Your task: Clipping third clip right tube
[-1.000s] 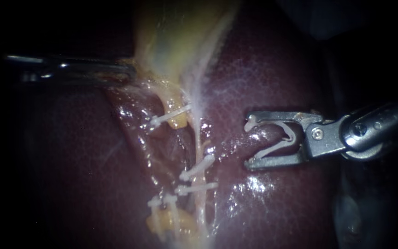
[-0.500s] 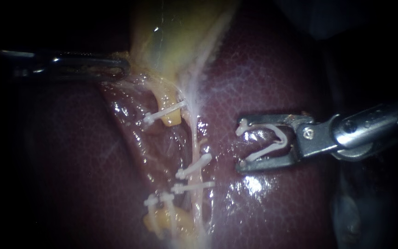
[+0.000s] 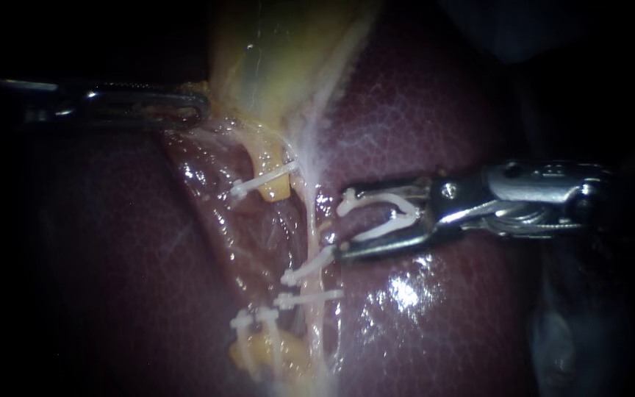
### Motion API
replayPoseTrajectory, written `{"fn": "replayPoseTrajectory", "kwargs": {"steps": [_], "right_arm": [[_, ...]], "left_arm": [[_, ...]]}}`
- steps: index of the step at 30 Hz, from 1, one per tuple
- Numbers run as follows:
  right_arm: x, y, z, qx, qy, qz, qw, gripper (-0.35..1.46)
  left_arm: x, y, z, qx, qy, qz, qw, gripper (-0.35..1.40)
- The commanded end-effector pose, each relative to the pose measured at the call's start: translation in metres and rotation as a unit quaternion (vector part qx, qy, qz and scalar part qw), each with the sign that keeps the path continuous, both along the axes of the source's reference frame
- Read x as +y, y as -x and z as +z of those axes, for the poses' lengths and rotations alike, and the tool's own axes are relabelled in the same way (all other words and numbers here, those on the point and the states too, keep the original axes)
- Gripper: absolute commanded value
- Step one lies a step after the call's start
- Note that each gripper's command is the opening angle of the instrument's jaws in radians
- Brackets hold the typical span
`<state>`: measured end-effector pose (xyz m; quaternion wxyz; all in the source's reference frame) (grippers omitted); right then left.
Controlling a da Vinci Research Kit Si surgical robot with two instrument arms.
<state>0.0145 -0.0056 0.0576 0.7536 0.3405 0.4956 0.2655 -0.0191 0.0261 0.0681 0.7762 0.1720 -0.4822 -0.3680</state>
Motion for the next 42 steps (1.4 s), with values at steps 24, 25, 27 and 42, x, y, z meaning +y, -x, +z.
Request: {"fn": "replayPoseTrajectory", "kwargs": {"steps": [24, 25, 27, 42], "right_arm": [[-0.0025, -0.0019, 0.0098, -0.001, -0.080, 0.003, 0.9968, 0.48], [-0.0025, -0.0021, 0.0099, -0.001, -0.079, 0.003, 0.9968, 0.48], [-0.0026, -0.0023, 0.0099, -0.002, -0.079, 0.004, 0.9968, 0.48], [-0.0025, -0.0046, 0.0100, 0.057, -0.117, 0.010, 0.9914, 0.49]], "left_arm": [[-0.0001, 0.0002, 0.0001, 0.001, 0.000, -0.001, 1.0000, -0.35], [-0.0001, 0.0002, 0.0001, 0.001, 0.000, -0.001, 1.0000, -0.35], [-0.0001, 0.0002, 0.0001, 0.001, 0.001, -0.001, 1.0000, -0.35], [-0.0003, 0.0004, 0.0003, 0.001, 0.001, -0.001, 1.0000, -0.35]]}}
